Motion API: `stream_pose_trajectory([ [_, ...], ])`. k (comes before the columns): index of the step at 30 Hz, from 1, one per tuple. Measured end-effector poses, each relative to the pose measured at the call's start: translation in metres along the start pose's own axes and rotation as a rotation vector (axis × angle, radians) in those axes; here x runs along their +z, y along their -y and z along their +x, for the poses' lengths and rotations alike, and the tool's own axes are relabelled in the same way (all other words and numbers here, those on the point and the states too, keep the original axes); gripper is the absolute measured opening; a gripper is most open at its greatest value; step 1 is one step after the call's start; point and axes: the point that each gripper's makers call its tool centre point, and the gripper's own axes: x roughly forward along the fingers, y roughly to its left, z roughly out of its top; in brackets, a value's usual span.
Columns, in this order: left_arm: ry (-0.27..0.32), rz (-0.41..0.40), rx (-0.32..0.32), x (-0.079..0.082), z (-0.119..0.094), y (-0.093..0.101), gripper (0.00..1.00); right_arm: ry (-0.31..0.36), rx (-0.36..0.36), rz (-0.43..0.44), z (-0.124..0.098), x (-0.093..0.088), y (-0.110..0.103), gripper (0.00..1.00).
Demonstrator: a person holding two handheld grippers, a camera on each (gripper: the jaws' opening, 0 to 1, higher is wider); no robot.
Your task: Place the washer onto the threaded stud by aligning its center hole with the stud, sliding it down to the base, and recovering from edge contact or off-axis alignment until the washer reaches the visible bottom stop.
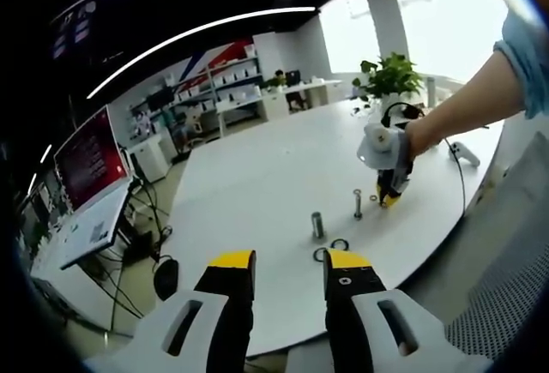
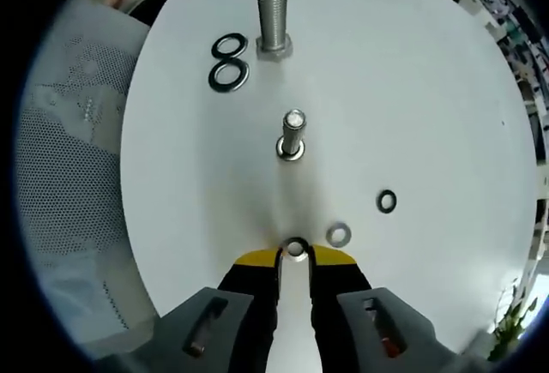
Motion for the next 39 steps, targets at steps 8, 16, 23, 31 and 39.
stream_pose_trajectory([
  [8,0.017,-0.013,0.008,0.0027,-0.0006,-0.0028,0.28,0.032,0.001,0.052,-0.0004,0.0009,0.0010,0.14],
  [16,0.003,-0.008,0.004,0.0008,0.0007,-0.0020,0.28,0.047,0.031,0.050,0.0002,0.0014,0.0037,0.14],
  [23,-0.011,-0.002,0.003,-0.0012,0.0010,-0.0008,0.28,0.010,0.031,0.016,0.0008,0.0025,0.0031,0.15],
  [31,-0.014,0.003,0.000,-0.0015,0.0013,0.0000,0.27,0.016,0.034,0.057,0.0008,0.0023,0.0044,0.15],
  [39,-0.002,0.002,-0.002,0.0006,0.0011,-0.0003,0.27,0.122,-0.024,0.155,-0.0027,0.0030,0.0002,0.14],
])
